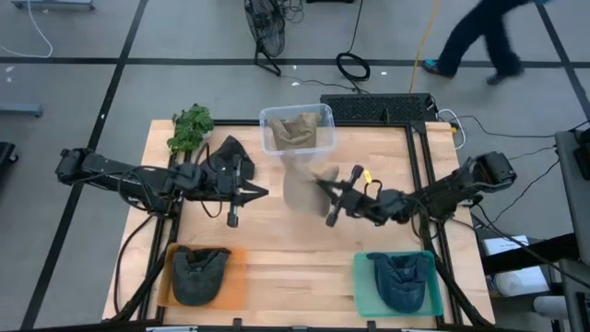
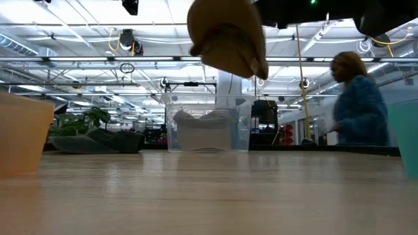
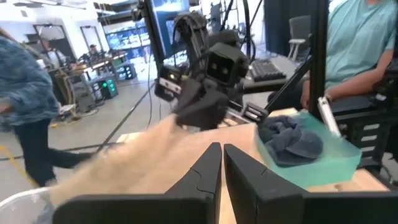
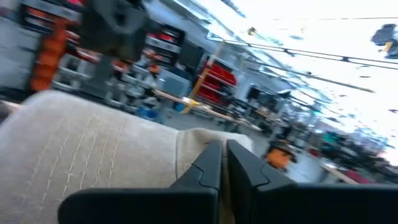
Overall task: Pick & Place hat
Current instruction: Put the brown cap into the transparent bin
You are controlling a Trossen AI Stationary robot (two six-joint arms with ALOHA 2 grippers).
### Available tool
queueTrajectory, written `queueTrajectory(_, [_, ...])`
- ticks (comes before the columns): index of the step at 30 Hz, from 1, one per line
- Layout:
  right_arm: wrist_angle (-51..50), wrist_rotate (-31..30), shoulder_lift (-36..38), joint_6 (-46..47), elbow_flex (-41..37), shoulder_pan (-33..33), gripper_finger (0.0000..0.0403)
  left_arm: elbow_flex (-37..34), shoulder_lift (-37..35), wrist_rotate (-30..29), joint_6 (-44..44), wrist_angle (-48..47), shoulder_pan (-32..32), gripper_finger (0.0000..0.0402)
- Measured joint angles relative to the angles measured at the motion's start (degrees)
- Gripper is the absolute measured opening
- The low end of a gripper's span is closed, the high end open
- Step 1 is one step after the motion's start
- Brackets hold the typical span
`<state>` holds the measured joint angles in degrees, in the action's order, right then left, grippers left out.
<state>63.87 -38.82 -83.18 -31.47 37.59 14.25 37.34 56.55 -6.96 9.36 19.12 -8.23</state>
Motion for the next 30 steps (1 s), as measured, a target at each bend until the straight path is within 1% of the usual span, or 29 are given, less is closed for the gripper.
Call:
queueTrajectory(3, [0.2, 0.0, 0.0, -0.9, 0.0, -2.2, 0.0001, 0.0, 0.0, -1.3, 0.8, -1.4, 0.0, 0.0031])
queueTrajectory(5, [0.2, 2.3, 0.0, -0.9, 0.0, -3.7, 0.0000, 0.0, 0.0, -2.3, 1.3, -2.4, 0.0, 0.0031])
queueTrajectory(8, [0.1, 8.7, 0.0, -0.9, 0.0, -6.6, 0.0000, 0.0, 0.0, -4.3, 2.4, -3.6, 0.0, 0.0031])
queueTrajectory(11, [0.2, 15.4, 0.0, -0.8, 0.0, -11.5, 0.0000, 0.0, 0.2, -7.0, 4.4, -4.4, 0.0, 0.0031])
queueTrajectory(14, [-0.6, 19.3, -0.3, 4.6, 0.0, -17.0, 0.0000, 0.0, 1.0, -9.4, 5.8, -4.3, 0.7, 0.0031])
queueTrajectory(17, [-4.8, 25.2, -0.6, 11.2, 0.1, -20.4, 0.0000, 0.0, 1.7, -10.0, 6.0, -4.3, 2.5, 0.0031])
queueTrajectory(19, [-6.3, 28.3, -0.6, 11.3, 0.0, -21.4, 0.0000, 0.0, 2.1, -10.1, 6.8, -4.3, 4.1, 0.0031])
queueTrajectory(21, [-4.9, 28.5, -0.6, 8.4, 0.0, -21.7, 0.0000, 0.0, 2.1, -10.1, 8.1, -4.4, 5.9, 0.0031])
queueTrajectory(26, [-3.4, 28.6, -0.1, 1.8, 0.0, -21.8, 0.0000, 0.0, 2.1, -10.1, 8.0, -4.4, 10.6, 0.0031])
queueTrajectory(30, [-1.2, 28.8, -0.1, -5.2, 0.1, -22.4, 0.0000, 0.0, 2.1, -10.0, 8.2, -2.9, 13.6, 0.0031])
